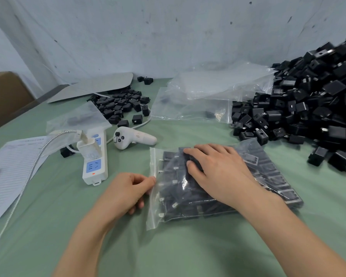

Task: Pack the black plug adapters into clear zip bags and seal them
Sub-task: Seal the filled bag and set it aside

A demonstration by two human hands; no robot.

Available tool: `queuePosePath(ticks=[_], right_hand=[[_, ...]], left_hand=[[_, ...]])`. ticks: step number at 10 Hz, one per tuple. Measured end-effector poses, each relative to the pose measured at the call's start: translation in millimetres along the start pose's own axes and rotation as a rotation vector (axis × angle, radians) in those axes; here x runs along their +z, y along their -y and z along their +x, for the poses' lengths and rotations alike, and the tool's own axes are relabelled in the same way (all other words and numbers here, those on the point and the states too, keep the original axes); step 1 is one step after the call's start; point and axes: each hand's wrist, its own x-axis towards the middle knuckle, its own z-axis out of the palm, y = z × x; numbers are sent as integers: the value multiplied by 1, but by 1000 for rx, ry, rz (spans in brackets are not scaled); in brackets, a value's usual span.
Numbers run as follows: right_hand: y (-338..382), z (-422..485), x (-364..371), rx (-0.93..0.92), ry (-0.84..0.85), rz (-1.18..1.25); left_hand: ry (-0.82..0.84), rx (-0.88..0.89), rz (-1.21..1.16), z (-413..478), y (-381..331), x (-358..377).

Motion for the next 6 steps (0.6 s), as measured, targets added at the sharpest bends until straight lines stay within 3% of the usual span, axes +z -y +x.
queuePosePath(ticks=[6], right_hand=[[0,0,2,7,0,-1]], left_hand=[[16,-1,-8,-13,0,2]])
